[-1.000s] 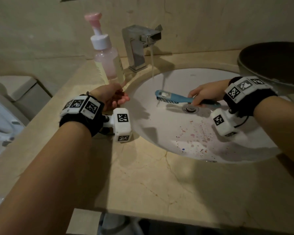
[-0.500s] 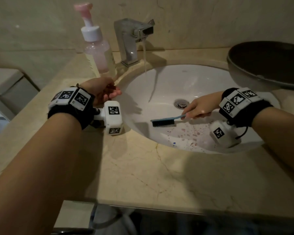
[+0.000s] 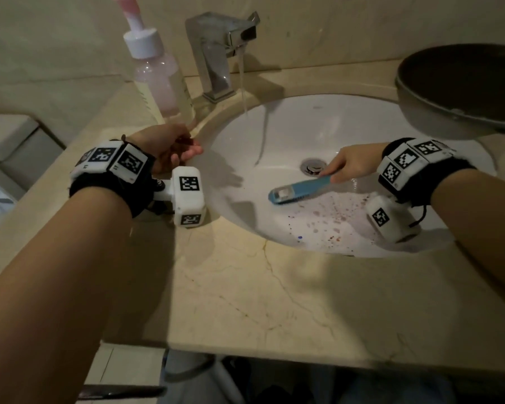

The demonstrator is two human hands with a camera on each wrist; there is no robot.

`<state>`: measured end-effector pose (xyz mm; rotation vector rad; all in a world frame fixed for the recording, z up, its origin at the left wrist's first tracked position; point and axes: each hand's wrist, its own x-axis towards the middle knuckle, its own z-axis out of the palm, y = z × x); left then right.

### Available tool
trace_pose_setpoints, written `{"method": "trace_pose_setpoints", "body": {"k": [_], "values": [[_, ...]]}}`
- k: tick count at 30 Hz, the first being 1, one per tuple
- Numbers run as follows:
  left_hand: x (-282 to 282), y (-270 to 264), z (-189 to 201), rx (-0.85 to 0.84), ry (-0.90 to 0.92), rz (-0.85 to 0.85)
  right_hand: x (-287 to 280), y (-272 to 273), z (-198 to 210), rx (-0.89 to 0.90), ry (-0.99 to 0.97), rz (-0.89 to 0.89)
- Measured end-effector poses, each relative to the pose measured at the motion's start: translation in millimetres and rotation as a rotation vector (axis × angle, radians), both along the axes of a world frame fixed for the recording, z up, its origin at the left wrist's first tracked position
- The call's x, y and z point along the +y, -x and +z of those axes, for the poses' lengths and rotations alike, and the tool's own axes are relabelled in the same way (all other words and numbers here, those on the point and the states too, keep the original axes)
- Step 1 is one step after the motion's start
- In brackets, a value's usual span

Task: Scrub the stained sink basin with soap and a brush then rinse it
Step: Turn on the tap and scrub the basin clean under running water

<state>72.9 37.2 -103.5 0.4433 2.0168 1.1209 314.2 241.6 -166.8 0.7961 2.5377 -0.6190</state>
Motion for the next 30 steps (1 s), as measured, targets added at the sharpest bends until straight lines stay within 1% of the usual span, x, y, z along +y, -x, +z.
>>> {"method": "trace_pose_setpoints", "body": {"k": [2, 3, 4, 5, 7, 8, 9, 12, 14, 16, 19, 20, 23, 25, 26, 28, 30], "values": [[2.7, 1.6, -2.3, 0.022, 0.023, 0.012, 0.8, 0.2, -2.7, -0.124, 0.160, 0.023], [4.2, 2.9, -3.1, 0.031, 0.032, 0.018, 0.9, 0.6, -4.1, -0.176, 0.212, 0.025], [5.5, 4.1, -3.3, 0.035, 0.041, 0.021, 2.1, 0.8, -6.3, -0.184, 0.220, 0.017], [6.6, 5.2, -3.5, 0.035, 0.049, 0.020, 2.8, 2.3, -8.1, -0.147, 0.204, -0.001], [7.6, 5.0, -2.2, 0.027, 0.060, 0.025, 3.5, 5.8, -10.9, -0.041, 0.093, -0.042], [8.1, 4.2, -0.8, 0.018, 0.069, 0.035, 3.5, 6.3, -12.4, -0.018, 0.044, -0.057], [7.8, 2.9, 0.6, 0.008, 0.079, 0.049, 2.2, 5.6, -13.8, -0.014, 0.040, -0.062], [5.9, -3.3, 7.8, -0.044, 0.096, 0.077, -3.7, 0.0, -13.5, -0.020, 0.200, -0.079], [3.8, -7.8, 12.5, -0.094, 0.113, 0.101, -11.8, -2.0, -2.6, -0.037, 0.259, -0.054], [0.5, -12.1, 15.1, -0.166, 0.135, 0.136, -18.8, 0.4, 8.2, -0.057, 0.212, 0.015], [-9.6, -21.9, 16.4, -0.274, 0.167, 0.197, -29.6, 6.4, 25.1, -0.058, 0.048, 0.109], [-13.2, -26.4, 16.7, -0.289, 0.181, 0.218, -32.0, 8.5, 28.6, -0.056, 0.023, 0.147], [-17.8, -35.5, 17.9, -0.305, 0.180, 0.285, -41.4, 16.5, 31.6, -0.062, 0.022, 0.291], [-14.9, -37.9, 19.7, -0.311, 0.178, 0.319, -43.0, 17.5, 31.1, -0.093, 0.024, 0.355], [-12.8, -38.4, 20.3, -0.309, 0.183, 0.332, -41.1, 17.0, 30.4, -0.121, -0.004, 0.369], [-8.4, -37.2, 19.8, -0.308, 0.196, 0.344, -34.7, 13.3, 33.4, -0.205, -0.121, 0.377], [-7.5, -34.7, 18.7, -0.346, 0.205, 0.344, -31.8, 9.9, 39.2, -0.245, -0.227, 0.450]]}}
